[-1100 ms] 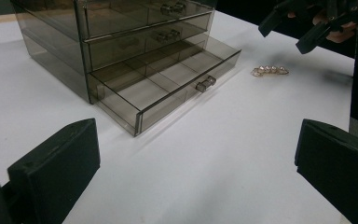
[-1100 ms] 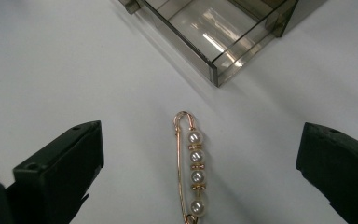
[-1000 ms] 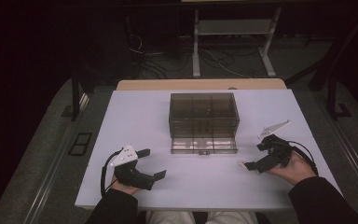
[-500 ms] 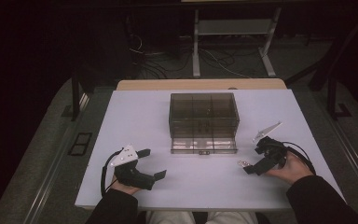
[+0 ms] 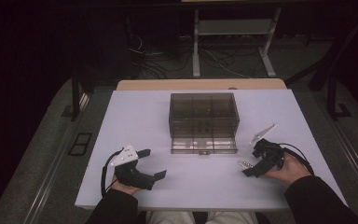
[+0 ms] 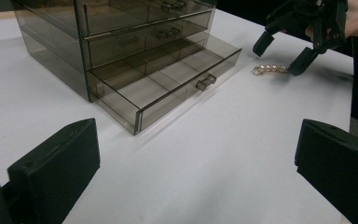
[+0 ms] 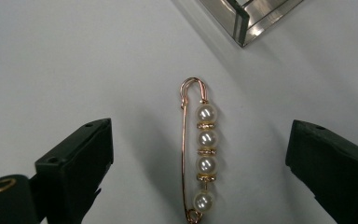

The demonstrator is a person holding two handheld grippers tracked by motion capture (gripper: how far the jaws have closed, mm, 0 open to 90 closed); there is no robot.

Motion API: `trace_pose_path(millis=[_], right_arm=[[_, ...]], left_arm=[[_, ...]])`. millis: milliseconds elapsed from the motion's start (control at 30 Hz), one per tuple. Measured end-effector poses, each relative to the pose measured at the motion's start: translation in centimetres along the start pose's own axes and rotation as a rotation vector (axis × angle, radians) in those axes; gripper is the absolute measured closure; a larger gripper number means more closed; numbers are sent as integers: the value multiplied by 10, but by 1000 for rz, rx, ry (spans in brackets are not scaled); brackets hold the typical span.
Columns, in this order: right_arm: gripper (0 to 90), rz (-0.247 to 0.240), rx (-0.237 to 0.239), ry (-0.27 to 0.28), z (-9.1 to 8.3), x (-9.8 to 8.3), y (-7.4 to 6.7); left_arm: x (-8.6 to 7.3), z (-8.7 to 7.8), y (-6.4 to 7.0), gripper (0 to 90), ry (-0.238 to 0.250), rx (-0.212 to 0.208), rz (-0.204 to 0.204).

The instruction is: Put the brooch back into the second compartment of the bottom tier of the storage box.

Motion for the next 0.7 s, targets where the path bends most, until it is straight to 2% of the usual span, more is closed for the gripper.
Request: trace_pose_path(millis=[200, 267, 333, 467, 700], right_arm=[[74, -6, -9, -4, 1, 0, 0], [163, -13, 5, -5, 1, 0, -1], [164, -15, 4, -2, 0, 0, -2], [242, -24, 12, 1, -1, 0, -3], [446, -35, 1, 3, -2, 1, -4]], left_arm=[[0, 0, 0, 0, -1, -3, 1], [0, 1, 0, 0, -4, -3, 0], [0, 1, 1, 0, -3, -4, 1], [0, 1, 1, 0, -2, -3, 2], [0, 1, 1, 0, -3, -5, 3]])
Point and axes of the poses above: each handheld gripper's, and its own axes: z roughly forward along the jaws, x roughly out of its top, y roughly to its right, the point moved 3 cm from there along z, roughly forward along the jaws, and after that the axes turned 6 degrees about x, right-handed, at the moved point
